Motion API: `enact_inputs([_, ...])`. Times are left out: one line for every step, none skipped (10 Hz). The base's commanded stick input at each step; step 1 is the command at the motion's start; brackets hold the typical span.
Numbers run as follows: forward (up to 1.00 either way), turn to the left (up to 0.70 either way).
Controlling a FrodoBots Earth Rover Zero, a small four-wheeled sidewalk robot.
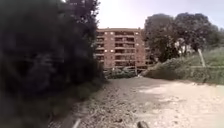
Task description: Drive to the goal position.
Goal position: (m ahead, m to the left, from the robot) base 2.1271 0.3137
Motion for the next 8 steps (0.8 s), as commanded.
enact_inputs([1.00, -0.21])
enact_inputs([1.00, -0.33])
enact_inputs([1.00, -0.39])
enact_inputs([1.00, -0.35])
enact_inputs([1.00, -0.25])
enact_inputs([1.00, -0.15])
enact_inputs([1.00, -0.07])
enact_inputs([1.00, 0.01])
